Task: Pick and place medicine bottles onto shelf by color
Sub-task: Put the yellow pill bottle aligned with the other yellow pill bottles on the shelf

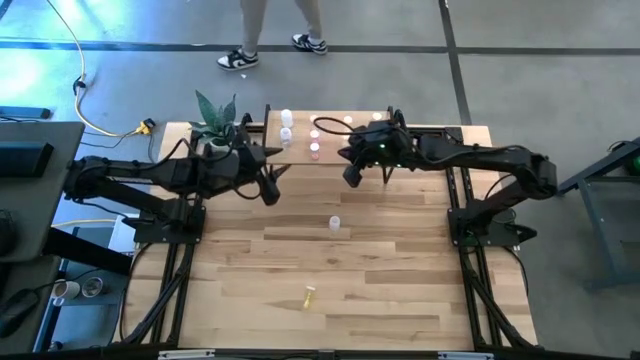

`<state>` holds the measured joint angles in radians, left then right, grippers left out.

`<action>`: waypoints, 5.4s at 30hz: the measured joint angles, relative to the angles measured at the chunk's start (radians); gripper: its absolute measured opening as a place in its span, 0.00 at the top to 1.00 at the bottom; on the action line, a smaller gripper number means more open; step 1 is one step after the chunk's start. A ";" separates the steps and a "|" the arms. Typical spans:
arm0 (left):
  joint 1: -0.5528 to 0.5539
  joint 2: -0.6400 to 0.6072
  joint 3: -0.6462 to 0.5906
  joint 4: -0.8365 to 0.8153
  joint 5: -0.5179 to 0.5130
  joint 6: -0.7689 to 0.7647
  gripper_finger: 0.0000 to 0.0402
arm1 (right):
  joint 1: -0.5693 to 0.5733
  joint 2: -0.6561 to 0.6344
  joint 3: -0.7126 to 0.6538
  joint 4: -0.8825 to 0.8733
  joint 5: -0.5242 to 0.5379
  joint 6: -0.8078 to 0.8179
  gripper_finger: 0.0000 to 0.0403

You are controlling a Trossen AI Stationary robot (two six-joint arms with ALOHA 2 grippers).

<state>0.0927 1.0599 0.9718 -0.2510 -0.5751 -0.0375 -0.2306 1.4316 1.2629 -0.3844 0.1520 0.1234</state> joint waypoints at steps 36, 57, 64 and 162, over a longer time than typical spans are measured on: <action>-0.108 -0.304 0.000 -0.324 0.074 -0.135 0.48 | 0.568 0.054 0.125 0.067 0.316 0.765 1.00; -0.108 -0.354 0.000 -0.522 0.129 -0.135 0.48 | 0.650 0.543 0.733 -0.611 0.060 1.184 1.00; -0.108 -0.354 0.000 -0.541 0.129 -0.135 0.48 | 0.682 0.598 0.734 -0.607 0.018 1.336 1.00; -0.107 -0.353 0.000 -0.546 0.179 -0.159 0.48 | 0.657 0.982 0.734 -0.390 -0.215 1.847 0.79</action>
<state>-0.0143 0.7067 0.9722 -0.7967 -0.3957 -0.1967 0.4267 2.4134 1.9965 -0.7742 -0.0626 1.9709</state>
